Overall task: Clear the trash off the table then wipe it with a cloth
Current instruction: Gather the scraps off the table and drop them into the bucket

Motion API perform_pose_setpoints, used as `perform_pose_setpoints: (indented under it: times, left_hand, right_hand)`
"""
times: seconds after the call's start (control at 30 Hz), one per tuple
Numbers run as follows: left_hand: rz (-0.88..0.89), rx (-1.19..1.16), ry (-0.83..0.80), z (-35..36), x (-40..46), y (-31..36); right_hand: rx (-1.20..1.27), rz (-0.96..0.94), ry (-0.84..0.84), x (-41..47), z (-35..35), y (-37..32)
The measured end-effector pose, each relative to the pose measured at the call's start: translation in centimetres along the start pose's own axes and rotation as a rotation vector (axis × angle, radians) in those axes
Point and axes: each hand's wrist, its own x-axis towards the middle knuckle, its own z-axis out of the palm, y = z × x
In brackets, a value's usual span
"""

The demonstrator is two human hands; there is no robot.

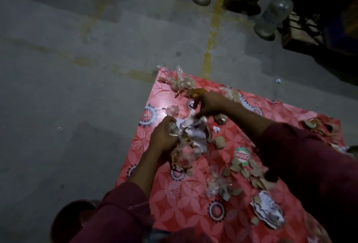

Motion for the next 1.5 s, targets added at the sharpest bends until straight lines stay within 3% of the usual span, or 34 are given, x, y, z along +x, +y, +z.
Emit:
perform_pose_setpoints:
  times: [0.1,0.17,0.37,0.6,0.73,0.8,0.97,1.13,1.2,1.3,1.4,1.5]
  left_hand:
    - [-0.017,-0.071,-0.009,-0.4,0.7,-0.5]
    - [0.005,-0.088,-0.016,-0.5,1.1,-0.6]
    - [-0.010,-0.004,0.023,-1.5,1.8,-0.1]
    - [-0.041,0.082,0.119,-1.9,2.3,-0.9]
    - [-0.111,0.218,-0.037,-2.2,3.2,-0.2]
    - [-0.079,0.262,-0.080,-2.9,4.1,0.4]
    - [0.103,0.236,0.117,-5.2,7.7,1.5]
    - [0.214,0.486,-0.070,-4.2,10.9,-0.4]
    - [0.245,0.592,-0.092,-3.4,11.5,-1.4]
    - [0.267,0.581,-0.012,-2.4,11.6,-2.6]
    - [0.301,0.517,0.039,-1.9,11.8,-3.3]
    - [0.312,0.539,0.082,-1.4,11.9,-3.8]
  right_hand:
    - [-0.027,-0.003,0.226,4.7,-2.2,-0.4]
    - [-0.060,-0.005,0.264,7.7,-3.0,-0.7]
    - [-0.158,-0.024,-0.041,11.7,-1.1,-0.9]
    - [-0.074,-0.061,0.063,6.1,2.2,1.1]
    - [-0.062,-0.121,0.007,5.3,1.4,1.6]
    - [-0.062,-0.114,-0.076,5.8,-0.2,0.8]
    - [-0.121,-0.060,-0.234,8.4,-3.9,-2.4]
    - [-0.180,0.065,-0.357,12.5,-3.4,-4.5]
    - [-0.224,0.084,-0.293,14.3,-3.7,-5.1]
    - [-0.258,-0.044,0.006,17.3,-5.0,-5.6]
    - [-0.057,-0.078,0.258,20.5,-5.4,-5.9]
    - [-0.001,-0.086,0.290,23.7,-5.0,-6.2]
